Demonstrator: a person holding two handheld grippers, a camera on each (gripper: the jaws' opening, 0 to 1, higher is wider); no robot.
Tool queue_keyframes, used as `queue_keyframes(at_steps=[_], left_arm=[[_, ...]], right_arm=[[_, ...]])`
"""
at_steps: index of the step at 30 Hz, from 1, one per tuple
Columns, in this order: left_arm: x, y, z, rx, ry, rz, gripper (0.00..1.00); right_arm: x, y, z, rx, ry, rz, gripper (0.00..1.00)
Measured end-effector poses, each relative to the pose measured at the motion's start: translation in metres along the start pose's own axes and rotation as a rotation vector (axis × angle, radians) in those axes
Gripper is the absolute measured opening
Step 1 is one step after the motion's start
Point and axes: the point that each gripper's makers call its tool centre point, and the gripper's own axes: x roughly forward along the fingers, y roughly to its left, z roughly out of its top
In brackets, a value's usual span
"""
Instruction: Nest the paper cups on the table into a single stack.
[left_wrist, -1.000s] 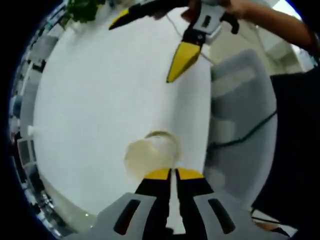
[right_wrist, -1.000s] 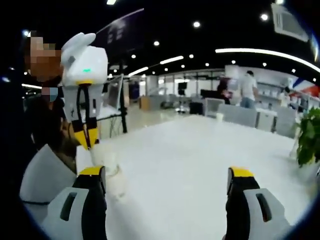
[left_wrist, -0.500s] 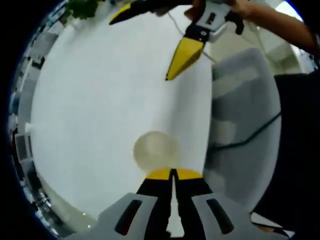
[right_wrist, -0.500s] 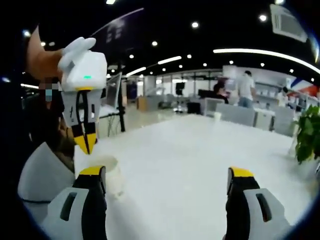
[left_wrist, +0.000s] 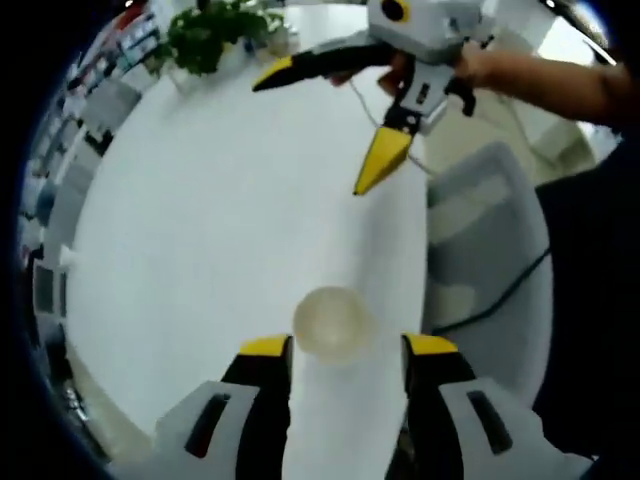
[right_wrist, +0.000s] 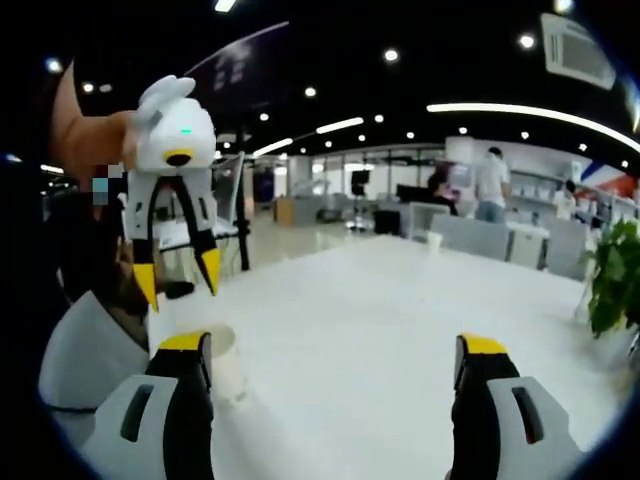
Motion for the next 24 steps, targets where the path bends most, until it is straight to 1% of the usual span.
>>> queue_keyframes(at_steps=[2, 3, 4, 5, 6, 7, 8, 9, 10, 11, 12, 13, 14, 15, 16, 19, 21, 24], left_arm=[[-0.003, 0.004, -0.004, -0.009, -0.036, 0.015, 0.57], [-0.004, 0.008, -0.005, -0.028, -0.076, 0.039, 0.61], [-0.006, 0.011, -0.006, -0.029, -0.104, 0.061, 0.65], [-0.008, 0.011, -0.005, -0.028, -0.155, 0.066, 0.69], [-0.009, 0.011, -0.006, -0.049, -0.184, 0.066, 0.72], [-0.012, 0.01, -0.007, -0.09, -0.226, 0.064, 0.74], [-0.013, 0.011, -0.005, -0.106, -0.271, 0.065, 0.79], [-0.015, 0.014, -0.003, -0.118, -0.345, 0.083, 0.85], [-0.016, 0.017, -0.003, -0.125, -0.388, 0.104, 0.89], [-0.016, 0.02, -0.003, -0.112, -0.436, 0.126, 0.93], [-0.016, 0.022, -0.004, -0.107, -0.471, 0.141, 0.95], [-0.018, 0.026, -0.001, -0.094, -0.556, 0.176, 0.99], [-0.02, 0.027, 0.0, -0.096, -0.623, 0.186, 1.0], [-0.018, 0.026, -0.003, -0.099, -0.645, 0.182, 1.0], [-0.016, 0.027, -0.007, -0.101, -0.658, 0.192, 1.0], [-0.005, 0.03, -0.025, -0.103, -0.654, 0.222, 1.0], [-0.001, 0.031, -0.033, -0.117, -0.677, 0.218, 1.0], [0.006, 0.033, -0.044, -0.138, -0.697, 0.216, 1.0]], right_arm=[[-0.001, 0.0, 0.004, -0.003, -0.006, 0.001, 1.0], [-0.001, 0.0, 0.006, -0.005, -0.008, 0.002, 1.0], [-0.001, 0.0, 0.006, -0.007, -0.009, 0.002, 1.0], [-0.001, 0.0, 0.006, -0.007, -0.01, 0.004, 1.0], [-0.001, 0.002, 0.007, -0.007, -0.013, 0.007, 1.0], [-0.001, 0.003, 0.008, -0.008, -0.014, 0.008, 1.0], [-0.001, 0.004, 0.007, -0.007, -0.015, 0.014, 1.0], [-0.001, 0.006, 0.007, -0.008, -0.015, 0.019, 1.0], [0.0, 0.008, 0.006, -0.008, -0.014, 0.023, 1.0], [0.002, 0.012, 0.005, -0.008, -0.011, 0.031, 1.0], [0.003, 0.015, 0.002, -0.004, -0.004, 0.041, 1.0], [0.005, 0.018, 0.0, -0.002, 0.001, 0.047, 1.0], [0.007, 0.023, -0.003, -0.001, 0.013, 0.059, 1.0], [0.008, 0.025, -0.005, -0.001, 0.017, 0.063, 1.0], [0.01, 0.028, -0.007, -0.001, 0.021, 0.069, 1.0], [0.017, 0.036, -0.012, 0.0, 0.037, 0.084, 1.0], [0.022, 0.04, -0.017, -0.009, 0.065, 0.093, 1.0], [0.028, 0.047, -0.021, -0.021, 0.072, 0.109, 1.0]])
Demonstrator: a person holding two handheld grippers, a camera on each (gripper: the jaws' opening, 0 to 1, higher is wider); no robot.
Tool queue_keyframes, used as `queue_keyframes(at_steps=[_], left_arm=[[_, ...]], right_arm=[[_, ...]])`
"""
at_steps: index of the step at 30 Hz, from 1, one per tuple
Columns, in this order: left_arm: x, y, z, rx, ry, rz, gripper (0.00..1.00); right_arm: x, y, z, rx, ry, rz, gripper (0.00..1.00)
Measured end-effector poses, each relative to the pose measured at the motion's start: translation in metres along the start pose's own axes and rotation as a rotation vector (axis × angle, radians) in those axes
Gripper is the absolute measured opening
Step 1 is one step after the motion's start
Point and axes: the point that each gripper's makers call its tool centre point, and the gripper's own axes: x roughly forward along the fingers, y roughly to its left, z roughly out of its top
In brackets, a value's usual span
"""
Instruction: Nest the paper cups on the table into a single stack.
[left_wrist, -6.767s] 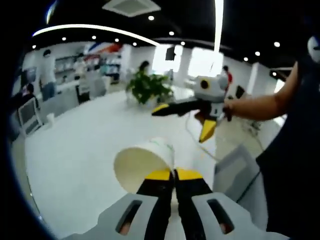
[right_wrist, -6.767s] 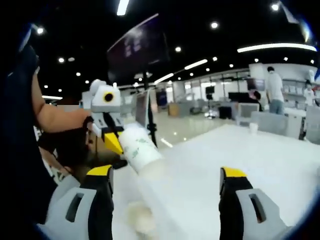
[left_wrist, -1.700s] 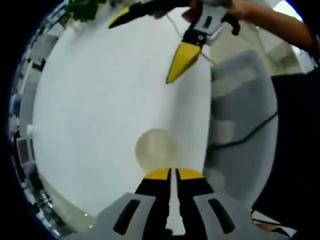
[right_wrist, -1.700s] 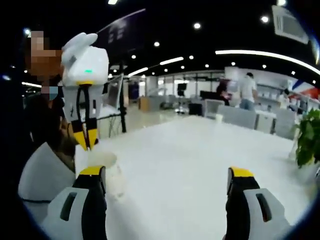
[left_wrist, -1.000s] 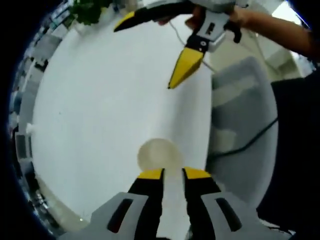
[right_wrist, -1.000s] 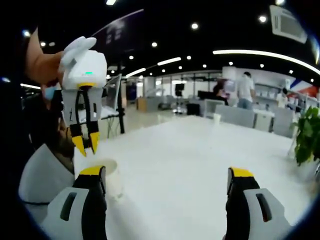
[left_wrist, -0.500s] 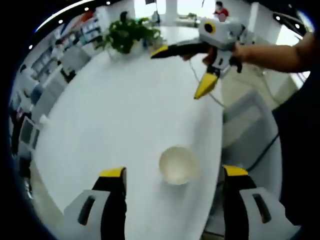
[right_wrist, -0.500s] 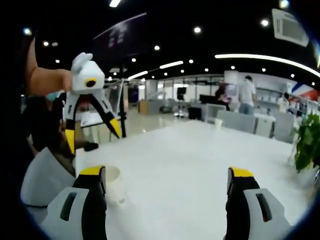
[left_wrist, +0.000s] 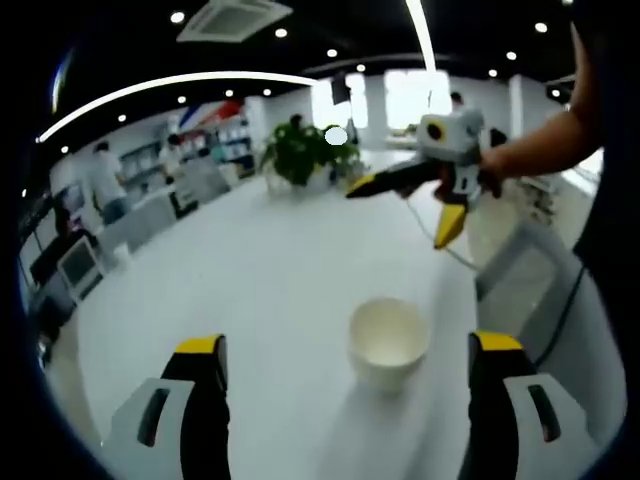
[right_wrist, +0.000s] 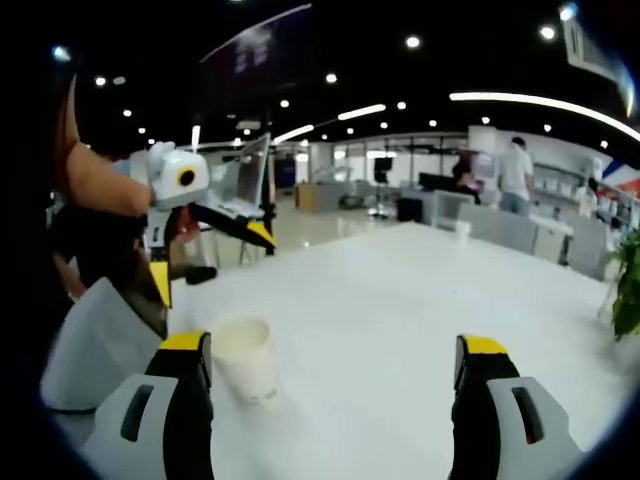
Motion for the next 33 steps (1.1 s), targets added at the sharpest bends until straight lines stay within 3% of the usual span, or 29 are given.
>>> queue_keyframes(at_steps=[7, 11, 13, 20, 25, 33], left_arm=[[0.015, 0.001, -0.029, -0.057, -0.023, -0.042, 1.0], [0.028, -0.004, -0.039, -0.045, -0.013, -0.068, 1.0], [0.033, -0.007, -0.043, -0.033, -0.009, -0.081, 0.97], [0.05, -0.023, -0.062, 0.02, 0.045, -0.15, 0.89], [0.058, -0.029, -0.07, 0.046, 0.083, -0.182, 0.78], [0.063, -0.03, -0.075, 0.098, 0.11, -0.206, 0.61]], right_arm=[[0.021, 0.018, -0.02, -0.016, 0.053, 0.053, 1.0], [0.028, 0.032, -0.035, -0.023, 0.09, 0.093, 0.99], [0.03, 0.04, -0.047, -0.065, 0.13, 0.121, 0.98], [0.04, 0.057, -0.069, -0.084, 0.185, 0.176, 0.95], [0.046, 0.061, -0.084, -0.153, 0.237, 0.2, 0.85], [0.056, 0.069, -0.081, -0.174, 0.235, 0.245, 0.68]])
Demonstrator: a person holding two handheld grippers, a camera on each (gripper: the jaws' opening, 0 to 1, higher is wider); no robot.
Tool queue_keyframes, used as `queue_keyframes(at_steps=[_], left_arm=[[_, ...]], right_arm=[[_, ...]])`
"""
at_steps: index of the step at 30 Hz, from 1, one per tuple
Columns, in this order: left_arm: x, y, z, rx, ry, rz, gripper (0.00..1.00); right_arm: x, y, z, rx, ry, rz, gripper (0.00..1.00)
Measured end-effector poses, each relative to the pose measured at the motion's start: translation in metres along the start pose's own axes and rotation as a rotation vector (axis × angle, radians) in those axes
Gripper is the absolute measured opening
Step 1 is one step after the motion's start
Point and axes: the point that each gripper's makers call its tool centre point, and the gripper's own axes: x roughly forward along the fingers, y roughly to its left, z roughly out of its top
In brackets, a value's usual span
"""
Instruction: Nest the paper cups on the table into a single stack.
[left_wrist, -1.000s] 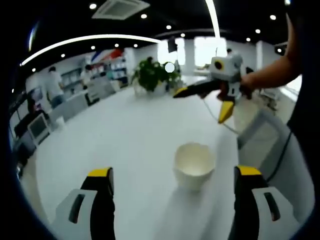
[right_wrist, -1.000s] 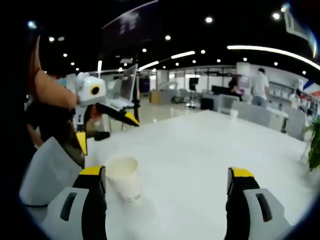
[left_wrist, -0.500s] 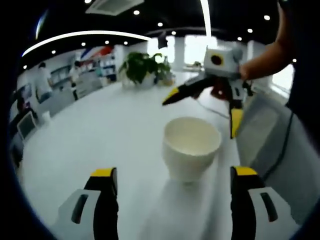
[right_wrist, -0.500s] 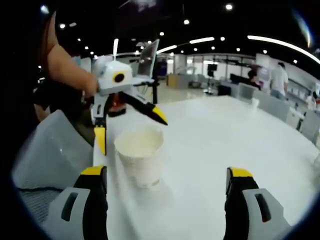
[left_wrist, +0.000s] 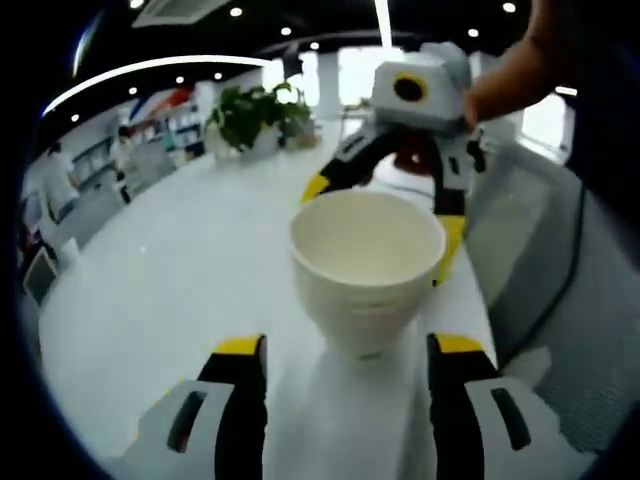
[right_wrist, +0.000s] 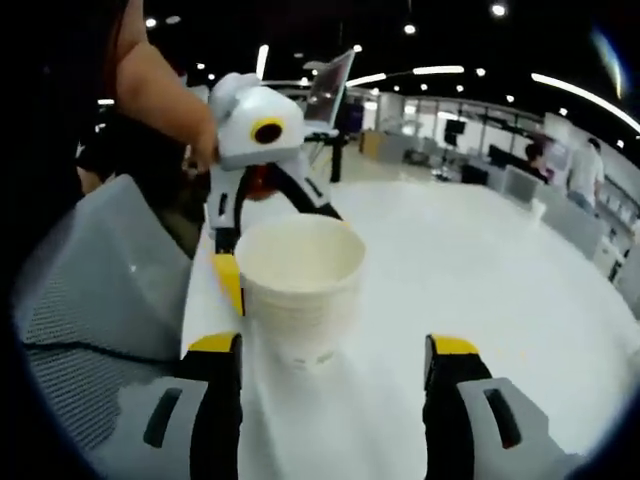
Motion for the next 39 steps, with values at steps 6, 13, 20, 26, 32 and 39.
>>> queue_keyframes(at_steps=[6, 13, 20, 26, 32, 39], left_arm=[[0.005, -0.002, 0.002, 0.016, 0.015, -0.029, 0.5], [0.008, -0.001, 0.01, 0.026, 0.002, -0.043, 0.4], [0.01, -0.003, 0.012, 0.011, 0.001, -0.053, 0.38], [0.008, -0.001, 0.016, 0.009, -0.008, -0.054, 0.37], [0.008, 0.013, 0.022, 0.008, 0.004, -0.052, 0.37], [0.006, 0.032, 0.03, -0.005, 0.006, -0.05, 0.37]], right_arm=[[0.006, 0.006, 0.002, 0.035, 0.005, 0.058, 0.48], [0.014, 0.008, 0.003, 0.053, 0.003, 0.092, 0.44], [0.02, 0.012, 0.002, 0.066, 0.001, 0.121, 0.38], [0.017, 0.01, 0.006, 0.065, -0.008, 0.118, 0.38], [0.018, -0.003, 0.012, 0.053, -0.009, 0.109, 0.38], [0.02, -0.022, 0.021, 0.058, -0.023, 0.115, 0.37]])
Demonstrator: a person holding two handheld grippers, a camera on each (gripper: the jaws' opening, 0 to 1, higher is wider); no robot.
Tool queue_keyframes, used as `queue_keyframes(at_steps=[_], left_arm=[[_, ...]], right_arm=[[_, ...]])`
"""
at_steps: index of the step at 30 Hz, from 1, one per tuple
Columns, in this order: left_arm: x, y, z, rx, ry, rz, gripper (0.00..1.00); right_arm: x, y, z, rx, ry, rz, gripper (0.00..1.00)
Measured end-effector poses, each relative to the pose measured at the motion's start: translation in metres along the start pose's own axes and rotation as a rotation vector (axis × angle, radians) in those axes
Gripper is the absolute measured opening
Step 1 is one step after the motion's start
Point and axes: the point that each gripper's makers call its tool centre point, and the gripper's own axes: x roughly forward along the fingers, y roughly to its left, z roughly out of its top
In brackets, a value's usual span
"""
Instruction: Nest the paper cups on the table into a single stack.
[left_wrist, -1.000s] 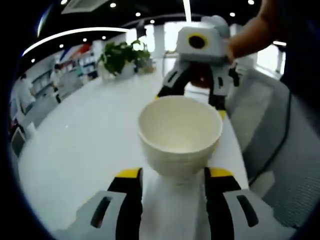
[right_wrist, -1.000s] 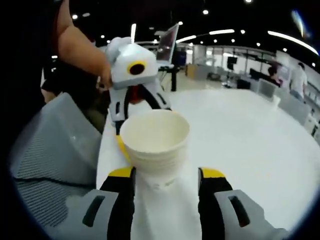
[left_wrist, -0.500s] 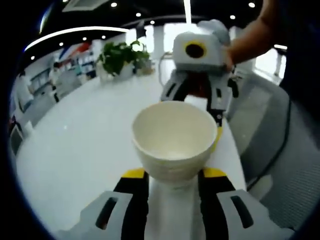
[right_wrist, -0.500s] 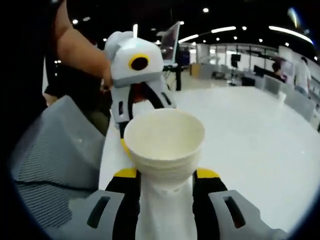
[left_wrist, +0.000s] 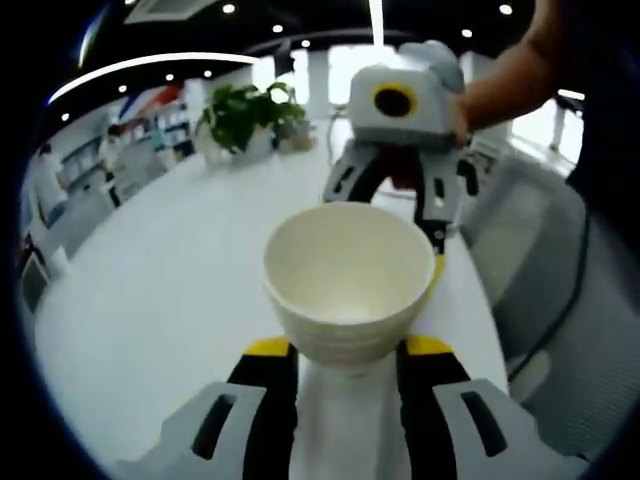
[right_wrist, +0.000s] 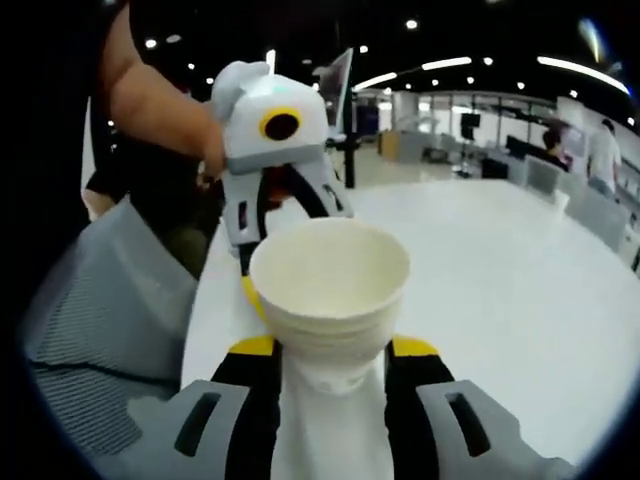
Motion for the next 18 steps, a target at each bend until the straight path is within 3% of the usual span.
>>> queue_keyframes(at_steps=[18], left_arm=[[0.004, 0.094, 0.021, 0.02, 0.022, 0.027, 0.36]], right_arm=[[0.016, -0.093, 0.029, -0.005, -0.021, -0.01, 0.37]])
